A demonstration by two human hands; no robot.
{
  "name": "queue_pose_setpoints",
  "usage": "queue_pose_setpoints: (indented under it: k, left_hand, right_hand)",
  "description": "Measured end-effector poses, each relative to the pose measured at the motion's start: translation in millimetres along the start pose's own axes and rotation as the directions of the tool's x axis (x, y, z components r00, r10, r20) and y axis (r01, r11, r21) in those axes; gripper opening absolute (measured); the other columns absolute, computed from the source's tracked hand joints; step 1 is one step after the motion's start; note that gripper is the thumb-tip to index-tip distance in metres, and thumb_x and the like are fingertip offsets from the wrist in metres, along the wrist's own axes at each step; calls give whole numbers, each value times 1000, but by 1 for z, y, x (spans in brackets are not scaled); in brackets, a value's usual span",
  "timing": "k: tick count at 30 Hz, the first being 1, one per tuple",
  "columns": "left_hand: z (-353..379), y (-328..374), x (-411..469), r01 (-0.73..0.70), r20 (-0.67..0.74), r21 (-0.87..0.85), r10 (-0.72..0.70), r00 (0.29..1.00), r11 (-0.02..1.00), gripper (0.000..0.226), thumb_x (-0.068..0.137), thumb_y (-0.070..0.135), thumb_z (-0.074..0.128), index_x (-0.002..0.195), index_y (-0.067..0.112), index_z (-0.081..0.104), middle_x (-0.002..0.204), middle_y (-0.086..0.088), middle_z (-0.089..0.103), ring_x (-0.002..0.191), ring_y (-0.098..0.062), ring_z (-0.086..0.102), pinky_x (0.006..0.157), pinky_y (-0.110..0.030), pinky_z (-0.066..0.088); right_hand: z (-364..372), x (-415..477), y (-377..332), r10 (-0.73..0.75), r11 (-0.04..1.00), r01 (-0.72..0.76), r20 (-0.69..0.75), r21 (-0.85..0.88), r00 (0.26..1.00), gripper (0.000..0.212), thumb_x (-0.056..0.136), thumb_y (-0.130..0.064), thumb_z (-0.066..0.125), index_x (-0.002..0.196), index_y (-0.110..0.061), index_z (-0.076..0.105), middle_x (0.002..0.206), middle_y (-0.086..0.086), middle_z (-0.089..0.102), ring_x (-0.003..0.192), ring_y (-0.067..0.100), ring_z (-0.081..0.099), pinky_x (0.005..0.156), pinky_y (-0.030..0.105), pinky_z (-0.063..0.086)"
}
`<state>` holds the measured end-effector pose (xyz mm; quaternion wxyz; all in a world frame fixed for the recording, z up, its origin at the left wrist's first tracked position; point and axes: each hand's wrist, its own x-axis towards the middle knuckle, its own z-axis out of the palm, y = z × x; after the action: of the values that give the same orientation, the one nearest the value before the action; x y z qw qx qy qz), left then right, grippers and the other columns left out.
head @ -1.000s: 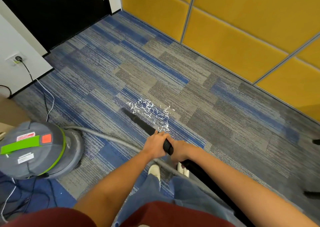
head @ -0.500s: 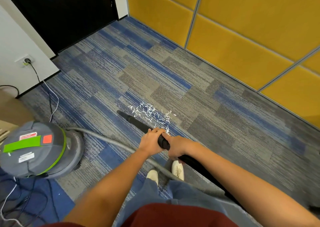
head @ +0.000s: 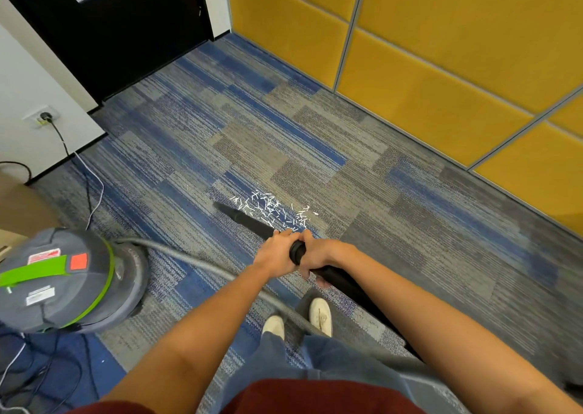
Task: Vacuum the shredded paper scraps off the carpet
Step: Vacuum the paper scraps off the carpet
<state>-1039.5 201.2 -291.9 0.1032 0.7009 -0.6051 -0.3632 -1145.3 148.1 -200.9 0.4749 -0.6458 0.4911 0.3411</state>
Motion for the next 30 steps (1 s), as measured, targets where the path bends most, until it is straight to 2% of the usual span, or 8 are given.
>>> queue_pose_setpoints:
  k: [4,7,9,14,18,20,23,30]
  left_hand:
    - [1,-2,6,-16,0,-9,16,1000,1000,47,73,18,70,118,21,57,116,-5,56,110,-30,52,89,-48,49]
    - [0,-4,9,-2,-17,-51,1,1000,999,41,74,15,69,114,22,60,121,-5,57,116,-30,51,93,-48,48]
    - [1,-6,11,-5,-24,-59,3,1000,998,41,73,17,71,111,24,60,117,-3,58,114,-29,51,90,-47,49]
    - [10,-9,9,10,-102,-102,-21,995,995,30,74,20,67,102,23,59,118,-3,59,118,-36,51,100,-52,41]
    - [18,-5,8,-25,-114,-127,11,993,992,30,72,20,69,100,22,58,112,-3,58,112,-37,49,87,-50,49]
    - [18,1,10,-34,-108,-133,19,994,991,31,72,20,71,101,23,59,116,-6,59,116,-37,48,89,-50,48]
    - [16,9,13,-49,-115,-149,32,993,988,28,74,19,70,99,22,59,107,-1,60,107,-30,53,93,-49,47]
    - [12,17,14,-95,-75,-97,88,993,991,32,75,20,69,106,18,60,108,-2,59,104,-29,55,88,-47,49]
  right_hand:
    - [-2,-5,0,-65,982,51,-78,-181,995,73,86,-9,63,143,-14,17,84,16,60,53,23,57,52,29,48]
    - [-1,-12,3,-76,991,73,-25,-114,997,83,84,-4,61,147,-22,10,79,15,55,46,22,57,41,28,50]
    - [-1,-14,3,-82,987,68,-86,-148,993,84,83,-1,55,149,-26,10,76,10,54,44,18,56,39,26,48]
    - [6,-15,-4,-120,956,75,-145,-283,982,80,86,-4,52,151,-22,7,73,4,45,52,14,48,41,23,41]
    - [5,-17,2,-73,972,45,-111,-232,991,87,86,-6,57,152,-25,3,76,8,50,49,17,51,41,25,45]
    - [0,-21,6,-49,977,26,-105,-210,993,88,87,-7,59,151,-28,2,76,8,49,52,19,52,47,26,46]
    - [-7,-26,8,-45,968,15,-117,-250,992,84,88,-11,59,152,-25,6,74,6,45,62,19,50,55,28,43]
    - [-2,-30,14,-22,969,-19,-160,-247,987,79,89,-6,48,151,-25,3,75,5,46,55,15,47,51,25,42]
